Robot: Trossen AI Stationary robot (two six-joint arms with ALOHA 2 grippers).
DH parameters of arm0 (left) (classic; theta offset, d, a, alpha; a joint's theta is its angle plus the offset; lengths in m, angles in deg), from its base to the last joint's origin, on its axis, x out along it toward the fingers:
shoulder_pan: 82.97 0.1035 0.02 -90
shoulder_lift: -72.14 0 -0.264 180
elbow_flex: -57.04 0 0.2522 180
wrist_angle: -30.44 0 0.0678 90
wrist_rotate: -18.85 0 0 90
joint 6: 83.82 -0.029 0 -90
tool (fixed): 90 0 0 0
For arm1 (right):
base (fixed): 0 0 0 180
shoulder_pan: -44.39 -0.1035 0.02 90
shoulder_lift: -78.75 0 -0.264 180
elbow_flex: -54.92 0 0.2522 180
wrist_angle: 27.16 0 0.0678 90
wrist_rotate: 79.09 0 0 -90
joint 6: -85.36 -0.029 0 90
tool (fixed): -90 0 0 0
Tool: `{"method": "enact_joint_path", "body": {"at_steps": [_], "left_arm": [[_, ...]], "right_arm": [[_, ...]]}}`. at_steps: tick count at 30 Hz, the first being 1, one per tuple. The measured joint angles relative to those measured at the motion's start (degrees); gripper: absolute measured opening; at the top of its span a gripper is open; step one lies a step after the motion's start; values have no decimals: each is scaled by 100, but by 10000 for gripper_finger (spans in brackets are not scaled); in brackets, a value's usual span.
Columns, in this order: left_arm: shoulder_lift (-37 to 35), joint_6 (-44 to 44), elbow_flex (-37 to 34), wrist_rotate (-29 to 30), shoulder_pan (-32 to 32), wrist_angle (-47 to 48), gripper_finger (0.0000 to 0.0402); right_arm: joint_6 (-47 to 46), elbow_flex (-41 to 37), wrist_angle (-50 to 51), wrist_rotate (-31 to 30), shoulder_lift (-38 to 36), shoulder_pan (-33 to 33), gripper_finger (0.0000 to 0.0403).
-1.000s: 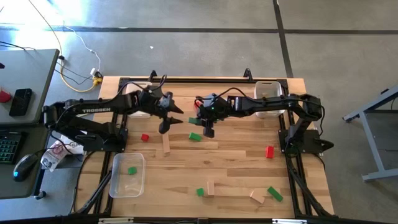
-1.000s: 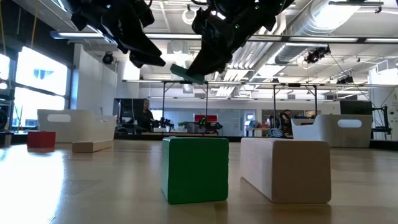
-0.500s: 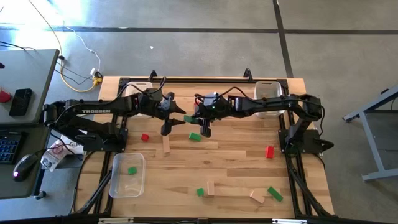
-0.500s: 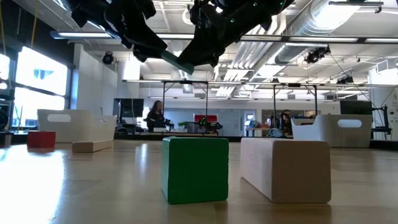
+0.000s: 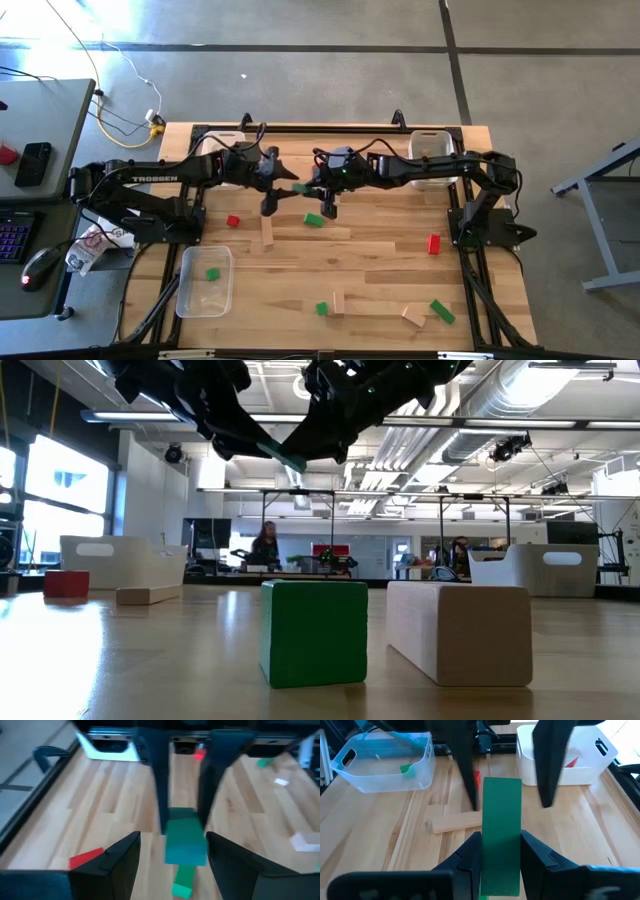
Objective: Sort & place blocks by color
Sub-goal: Put the green block into the transparent bin
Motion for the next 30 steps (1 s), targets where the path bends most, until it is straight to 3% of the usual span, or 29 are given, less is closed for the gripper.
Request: {"method": "enact_joint_path", "body": {"at_steps": [6, 16, 23, 30], "left_arm": [[0, -1, 0, -42, 9, -2, 195], [0, -75, 0, -182, 4, 13, 75], [0, 38, 0, -173, -39, 41, 74], [0, 213, 2, -49, -303, 183, 80]], "right_arm": [[2, 0, -16, -8, 0, 0, 78], [28, 0, -12, -24, 0, 0, 78], [-36, 0, 15, 4, 0, -25, 92], [-57, 0, 67, -136, 0, -162, 163]]}}
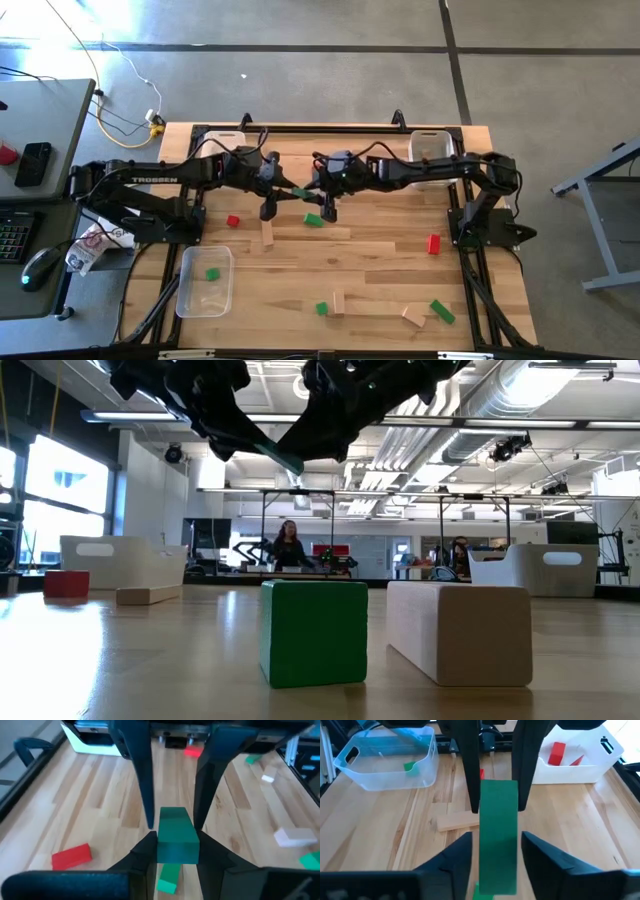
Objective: Sort & place blocks by color
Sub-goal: Put the green block into the transparent bin
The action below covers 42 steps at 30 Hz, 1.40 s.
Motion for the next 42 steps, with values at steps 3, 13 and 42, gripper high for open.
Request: {"method": "enact_joint_path", "body": {"at_steps": [3, 13, 42], "left_arm": [[-1, 56, -1, 362, -139, 337, 80], [-469, 715, -2, 951, -790, 1509, 80], [-1900, 6165, 0, -85, -3972, 4916, 81]], "right_arm": [[-4, 0, 131, -33, -28, -53, 190], [-132, 2, 953, 7, -270, -122, 217], [-74, 2, 1574, -310, -274, -122, 217]]}}
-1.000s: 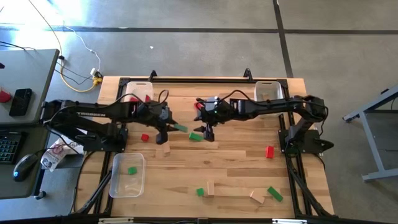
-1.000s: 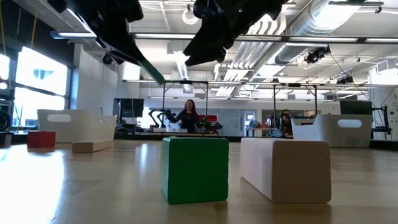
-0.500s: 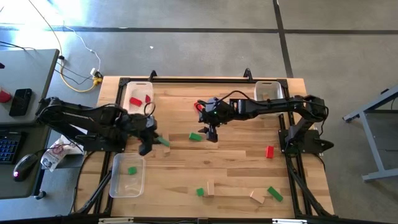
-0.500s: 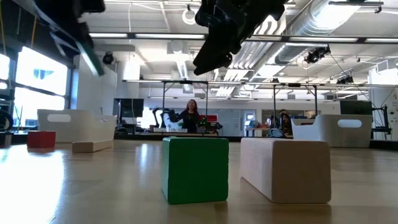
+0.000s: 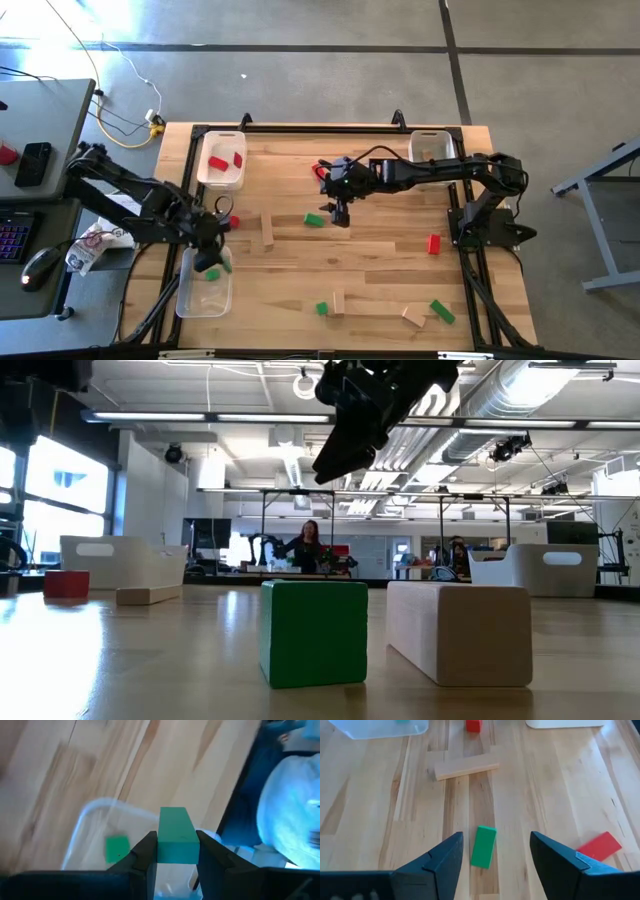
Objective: Sort & place blocks by color
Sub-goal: Put the green block into the transparent bin, then put the light brown block into the gray bin
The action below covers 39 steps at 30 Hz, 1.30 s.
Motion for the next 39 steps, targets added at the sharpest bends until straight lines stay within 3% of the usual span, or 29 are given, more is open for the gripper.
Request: {"method": "enact_joint_path", "body": {"at_steps": [12, 17, 22, 35, 39], "left_arm": [[468, 1561, 0, -63, -919, 314, 81], [777, 1954, 0, -477, -1008, 309, 86], [1044, 1968, 0, -733, -1005, 306, 111], [1237, 1959, 0, -365, -977, 318, 183], [1237, 1607, 0, -320, -879, 315, 192]], "right_arm": [[0, 0, 88, 50, 1, 0, 217], [0, 0, 88, 50, 1, 0, 217], [0, 0, 88, 50, 1, 0, 217], [2, 0, 175, 48, 3, 0, 217], [2, 0, 175, 48, 3, 0, 217]]}}
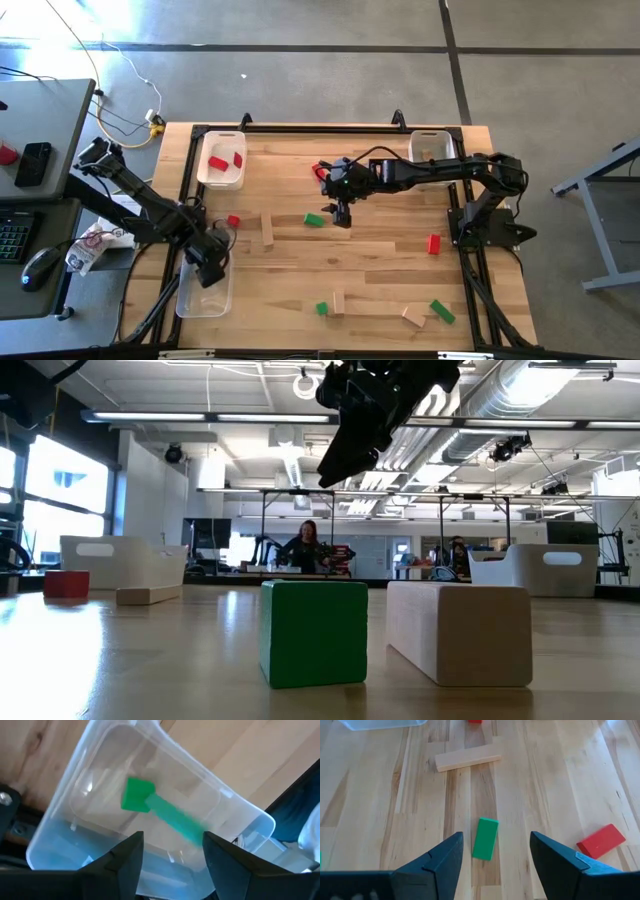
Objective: Sort & place blocks by color
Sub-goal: Put the light brown block into the gray bin
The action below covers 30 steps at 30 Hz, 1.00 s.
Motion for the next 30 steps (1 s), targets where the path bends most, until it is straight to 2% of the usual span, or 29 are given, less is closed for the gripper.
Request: {"method": "enact_joint_path", "body": {"at_steps": [6, 12, 20, 25, 30], "left_arm": [[0, -641, 0, 17, 287, -3, 193], [-2, -1179, 0, 18, 561, -9, 193], [-158, -1740, 6, 78, 593, -8, 193], [-299, -2055, 252, 443, 593, -7, 193], [-323, -2615, 620, 1111, 636, -11, 193]], "right_arm": [[-27, 0, 180, 0, 0, 0, 217], [-584, 0, 804, 22, 0, -50, 217], [-1060, -2, 1730, 15, 2, -533, 217], [-1339, -2, 2122, -3, 2, -892, 217], [-1799, -2, 2439, -20, 2, -1218, 217]]}}
